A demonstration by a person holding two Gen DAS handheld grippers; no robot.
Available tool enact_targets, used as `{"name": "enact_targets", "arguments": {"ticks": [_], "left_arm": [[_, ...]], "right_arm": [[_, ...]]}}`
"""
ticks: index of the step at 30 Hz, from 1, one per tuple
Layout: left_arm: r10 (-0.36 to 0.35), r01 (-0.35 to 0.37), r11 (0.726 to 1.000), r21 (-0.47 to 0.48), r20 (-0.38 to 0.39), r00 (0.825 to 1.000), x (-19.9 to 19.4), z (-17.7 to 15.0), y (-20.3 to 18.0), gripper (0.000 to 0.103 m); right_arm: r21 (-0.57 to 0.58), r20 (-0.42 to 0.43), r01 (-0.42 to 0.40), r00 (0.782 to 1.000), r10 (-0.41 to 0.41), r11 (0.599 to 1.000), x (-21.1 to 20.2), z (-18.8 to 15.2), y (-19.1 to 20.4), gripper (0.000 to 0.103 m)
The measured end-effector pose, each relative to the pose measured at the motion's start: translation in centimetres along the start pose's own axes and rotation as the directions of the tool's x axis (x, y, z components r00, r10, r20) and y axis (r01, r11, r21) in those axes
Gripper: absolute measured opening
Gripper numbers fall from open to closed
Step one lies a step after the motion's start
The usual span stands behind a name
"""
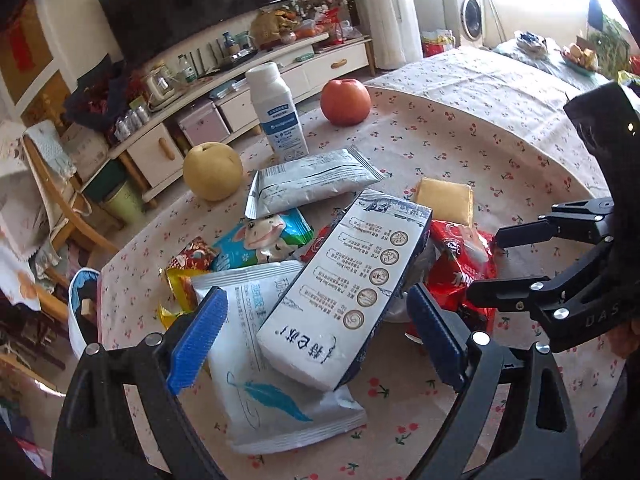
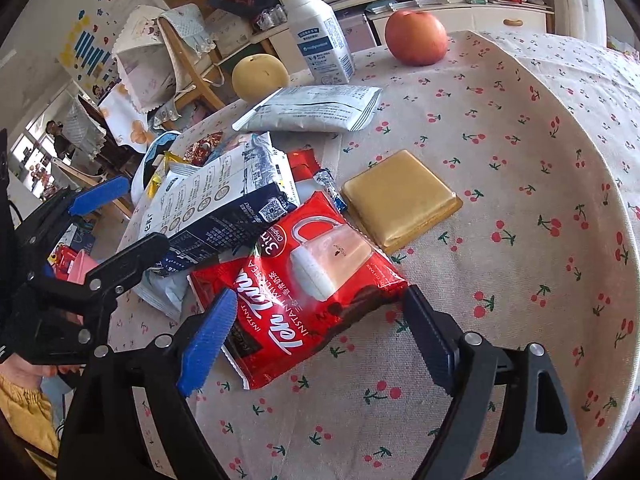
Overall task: Collect trash
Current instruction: 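Grasp the blue-white milk carton with the left gripper while the right gripper approaches the red Teh Tarik bag, then lift the milk carton with the left gripper while the right gripper grasps the red Teh Tarik bag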
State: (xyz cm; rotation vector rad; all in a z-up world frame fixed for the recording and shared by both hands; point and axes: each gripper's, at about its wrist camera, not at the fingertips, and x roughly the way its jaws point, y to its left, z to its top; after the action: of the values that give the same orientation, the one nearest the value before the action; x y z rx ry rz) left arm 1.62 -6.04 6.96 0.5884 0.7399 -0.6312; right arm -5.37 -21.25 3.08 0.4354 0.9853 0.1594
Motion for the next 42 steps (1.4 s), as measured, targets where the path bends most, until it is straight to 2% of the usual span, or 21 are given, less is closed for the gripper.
{"name": "enact_targets", "arguments": {"ticks": [6,8,9,16,21,26,32,34,35,37,38,42], "left_arm": [[-0.088,0.09,0.995,0.046,-0.055,0.995,3.0,0.5,-0.7,0.092],[-0.098,0.1,0.994,0.04,-0.06,0.993,3.4,0.4,-0.8,0.082],[-0.096,0.099,0.995,0.035,-0.062,0.993,3.5,0.4,-0.8,0.073],[-0.088,0.087,0.996,-0.023,-0.034,0.996,2.5,-0.6,-1.3,0.063],[-0.047,0.046,0.988,-0.146,-0.004,0.999,1.2,-1.9,-1.4,0.061],[0.011,-0.002,0.942,-0.335,0.025,1.0,-0.7,-4.1,-0.5,0.059],[0.095,-0.061,0.856,-0.514,0.041,0.995,-3.6,-6.6,0.9,0.059],[0.113,-0.068,0.831,-0.552,0.049,0.992,-4.6,-7.2,1.2,0.059],[0.129,-0.077,0.819,-0.568,0.051,0.99,-5.1,-7.5,1.3,0.059],[0.156,-0.093,0.801,-0.592,0.056,0.986,-6.0,-8.2,1.4,0.059],[0.161,-0.092,0.793,-0.603,0.061,0.985,-6.3,-8.5,1.6,0.059],[0.159,-0.076,0.761,-0.645,0.072,0.985,-6.6,-9.6,2.5,0.059]], "right_arm": [[0.064,0.0,-0.055,0.999,0.055,0.996,-0.3,0.2,-0.9,0.084],[0.067,0.001,-0.056,0.998,0.056,0.996,-0.4,0.2,-0.9,0.084],[0.069,0.002,-0.057,0.998,0.057,0.996,-0.4,0.2,-0.9,0.084],[0.085,0.022,-0.065,0.998,0.063,0.994,-0.4,0.1,-0.9,0.084],[0.093,0.045,-0.074,0.997,0.07,0.993,-0.1,0.3,-0.9,0.085],[0.077,0.064,-0.062,0.996,0.057,0.995,0.3,0.4,-0.2,0.092],[0.006,0.099,0.007,0.995,-0.008,1.0,1.1,0.3,1.1,0.092],[-0.006,0.109,0.026,0.994,-0.025,1.0,1.4,0.3,1.3,0.088],[-0.022,0.112,0.033,0.993,-0.031,0.999,1.5,0.3,1.5,0.081],[-0.038,0.109,0.024,0.994,-0.02,0.999,1.8,0.3,1.9,0.077],[-0.041,0.105,0.017,0.994,-0.012,0.999,1.8,0.2,2.0,0.071],[-0.073,0.106,0.03,0.994,-0.022,0.997,1.9,0.2,2.5,0.065]]}}
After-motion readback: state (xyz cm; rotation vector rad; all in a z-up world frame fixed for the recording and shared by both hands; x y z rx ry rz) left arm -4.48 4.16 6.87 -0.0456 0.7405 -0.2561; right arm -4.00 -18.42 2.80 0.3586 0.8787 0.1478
